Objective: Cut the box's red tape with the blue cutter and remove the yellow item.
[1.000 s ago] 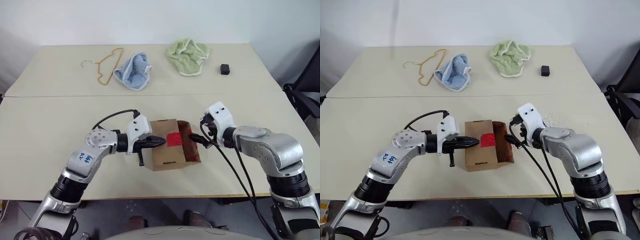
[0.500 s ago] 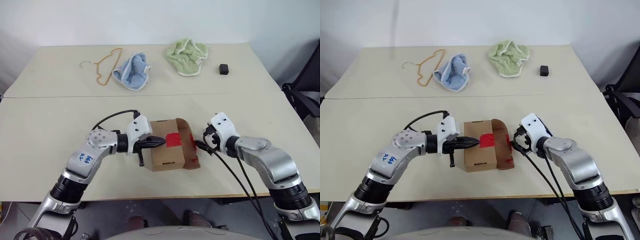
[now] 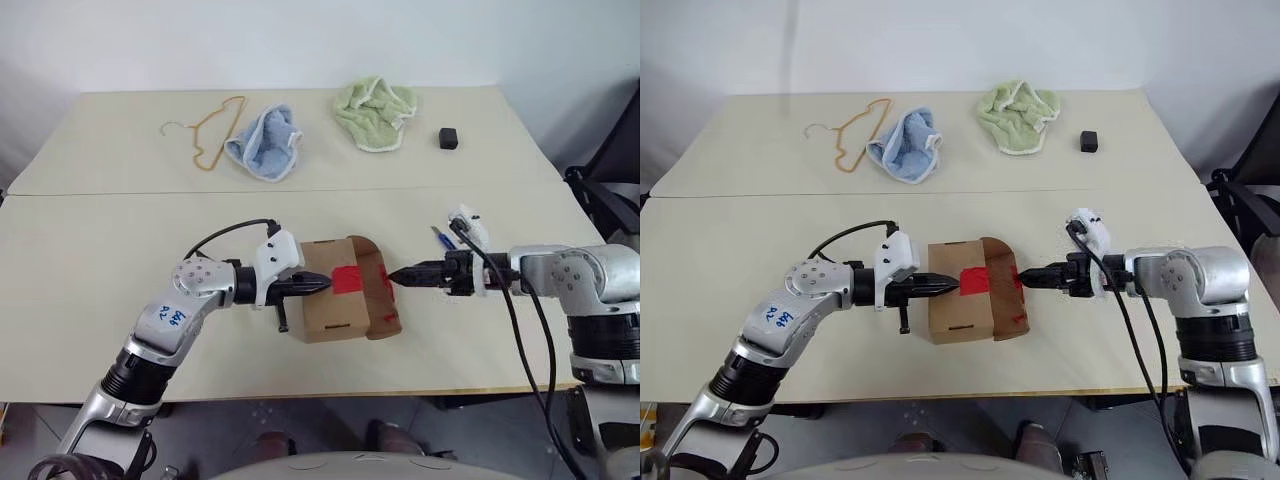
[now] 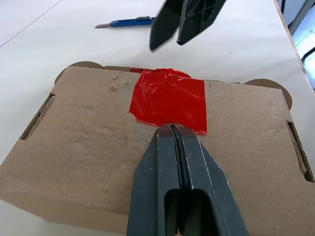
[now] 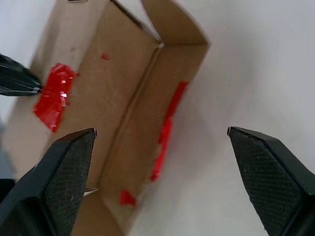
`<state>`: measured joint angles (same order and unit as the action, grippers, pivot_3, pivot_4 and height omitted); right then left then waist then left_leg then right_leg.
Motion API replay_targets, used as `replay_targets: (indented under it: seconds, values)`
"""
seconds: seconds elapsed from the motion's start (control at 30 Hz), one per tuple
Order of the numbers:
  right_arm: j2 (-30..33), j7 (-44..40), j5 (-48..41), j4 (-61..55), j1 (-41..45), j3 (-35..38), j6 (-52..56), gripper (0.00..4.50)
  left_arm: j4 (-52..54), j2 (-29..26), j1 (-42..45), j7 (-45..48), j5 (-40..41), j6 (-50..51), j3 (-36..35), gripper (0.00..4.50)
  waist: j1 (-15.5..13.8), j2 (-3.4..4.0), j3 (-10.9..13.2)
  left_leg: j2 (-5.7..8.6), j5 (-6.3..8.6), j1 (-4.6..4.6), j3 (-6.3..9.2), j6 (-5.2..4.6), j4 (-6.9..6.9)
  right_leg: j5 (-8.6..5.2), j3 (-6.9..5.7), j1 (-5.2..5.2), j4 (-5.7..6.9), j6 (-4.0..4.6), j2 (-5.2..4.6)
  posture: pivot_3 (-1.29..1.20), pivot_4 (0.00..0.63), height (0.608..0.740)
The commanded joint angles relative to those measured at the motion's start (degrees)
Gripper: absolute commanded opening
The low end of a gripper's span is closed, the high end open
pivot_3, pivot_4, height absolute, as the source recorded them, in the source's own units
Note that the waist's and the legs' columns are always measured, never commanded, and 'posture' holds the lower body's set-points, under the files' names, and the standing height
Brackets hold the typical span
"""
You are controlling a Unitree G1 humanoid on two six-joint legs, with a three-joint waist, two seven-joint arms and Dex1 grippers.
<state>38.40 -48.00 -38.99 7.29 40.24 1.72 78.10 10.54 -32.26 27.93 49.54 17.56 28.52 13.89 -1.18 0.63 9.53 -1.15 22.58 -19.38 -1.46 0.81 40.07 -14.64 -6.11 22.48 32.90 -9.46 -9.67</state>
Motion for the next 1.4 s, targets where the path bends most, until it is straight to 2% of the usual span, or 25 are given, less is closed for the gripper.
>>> replay_targets:
  seconds: [0.03,0.2,0.23,0.33,0.57,1.0,1.07,1.13,1.4]
  values:
    - [-2.37,-2.20,1.95,4.50,3.02,-4.67,-3.17,4.45,-2.48,-0.46,-1.83,0.11,-2.77,1.07,2.19,0.00,0.10,0.00,0.00,0.00,0.00,0.01,0.00,0.00,0.00,0.00,0.00,0.00,0.01,0.00,0.00,0.00,0.150,0.740]
    - [-4.83,-5.44,4.72,9.44,5.56,-9.44,-6.45,4.45,-1.75,-0.01,-2.45,-0.97,-2.45,1.35,1.61,0.00,0.15,0.00,0.00,0.00,0.00,0.02,-0.01,0.00,0.01,0.00,0.00,-0.01,0.02,0.00,0.00,0.00,0.150,0.740]
    - [-5.19,-6.51,5.41,10.32,6.10,-10.87,-7.19,4.29,-1.37,-0.03,-2.74,-1.04,-2.38,1.45,1.59,0.00,0.29,0.00,-0.01,0.00,0.00,0.03,-0.01,0.01,0.00,0.00,0.00,-0.01,0.02,0.00,0.00,0.00,0.150,0.740]
    - [-5.55,-9.74,7.74,13.31,7.56,-14.45,-9.33,3.51,-0.69,-0.13,-3.24,-1.11,-2.24,1.59,1.41,0.00,0.56,0.00,-0.01,0.00,-0.01,0.06,-0.01,0.01,0.00,0.00,0.01,-0.02,0.05,0.00,0.00,0.00,0.150,0.740]
    - [-7.51,-15.18,13.90,23.09,12.16,-20.49,-13.59,1.00,-0.63,-0.68,-3.38,-0.76,-2.25,1.30,0.66,0.00,1.38,0.00,-0.01,0.00,-0.01,0.07,-0.01,0.01,0.00,0.00,0.01,-0.02,0.04,0.00,0.00,0.00,0.150,0.740]
    - [-10.81,-24.07,18.18,27.81,15.64,-26.37,-11.37,1.00,-0.48,-1.47,-4.15,-0.34,-2.38,0.36,-0.21,0.00,1.65,0.04,-0.03,-0.01,-0.03,0.09,-0.01,0.06,-0.02,0.00,0.00,-0.02,0.05,0.00,0.01,0.00,0.150,0.740]
    - [-11.24,-23.43,19.35,29.19,15.90,-26.20,-12.20,0.64,-0.40,-1.48,-4.36,-0.42,-2.38,0.16,-0.27,0.00,1.72,0.05,-0.04,-0.01,-0.03,0.10,-0.01,0.06,-0.03,0.00,0.01,-0.02,0.05,0.00,0.01,0.00,0.150,0.740]
    - [-11.59,-22.80,20.24,30.53,16.24,-25.50,-12.83,0.07,-0.37,-1.46,-4.55,-0.48,-2.36,-0.03,-0.35,0.00,1.93,-0.02,-0.14,-0.01,-0.02,0.10,-0.01,0.06,-0.03,0.00,0.00,-0.02,0.05,0.00,0.01,0.00,0.150,0.740]
    - [-7.87,-21.18,20.20,28.82,18.03,-22.34,-8.61,0.03,-2.39,0.21,-5.39,0.59,-2.28,-5.30,-0.02,0.00,1.96,-0.12,-0.24,-0.03,-0.03,0.16,0.00,0.08,0.01,0.01,-0.01,-0.09,0.08,0.00,0.01,0.00,0.150,0.740]
